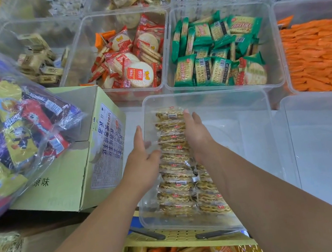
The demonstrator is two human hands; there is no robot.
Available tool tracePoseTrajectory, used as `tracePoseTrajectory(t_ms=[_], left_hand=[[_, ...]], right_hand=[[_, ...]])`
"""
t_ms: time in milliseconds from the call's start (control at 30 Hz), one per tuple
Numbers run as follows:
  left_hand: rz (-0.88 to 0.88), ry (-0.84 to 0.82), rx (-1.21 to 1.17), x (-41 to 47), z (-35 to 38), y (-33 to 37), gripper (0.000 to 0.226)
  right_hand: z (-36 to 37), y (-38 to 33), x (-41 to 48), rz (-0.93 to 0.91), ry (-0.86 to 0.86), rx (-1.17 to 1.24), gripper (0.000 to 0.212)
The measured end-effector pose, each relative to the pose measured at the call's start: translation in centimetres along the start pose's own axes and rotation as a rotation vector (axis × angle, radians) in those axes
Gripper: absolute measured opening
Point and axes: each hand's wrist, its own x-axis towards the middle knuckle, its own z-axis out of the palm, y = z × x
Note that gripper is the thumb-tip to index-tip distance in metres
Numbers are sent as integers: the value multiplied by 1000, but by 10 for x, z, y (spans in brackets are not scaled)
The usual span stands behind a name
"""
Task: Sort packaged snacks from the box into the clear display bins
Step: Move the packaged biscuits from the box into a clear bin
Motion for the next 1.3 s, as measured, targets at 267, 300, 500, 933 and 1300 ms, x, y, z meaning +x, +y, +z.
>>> tracePoseTrajectory(t_ms=[267, 300, 500, 933, 1300], left_hand=[[8, 12, 29, 3, 7, -2, 79], [10, 8, 36, 3, 6, -1, 80], [40, -16, 98, -16, -19, 12, 83], [236, 488, 182, -228, -108, -69, 37], [-298, 528, 318, -322, -231, -246, 49]], right_hand=[[5, -3, -6, 63, -123, -18, 76], [3, -4, -8, 69, -136, -24, 76], [-22, -15, -30, -214, 95, -254, 65], [18, 45, -171, -843, 8, -736, 33], [203, 128, -321, -1413, -539, -1154, 37]])
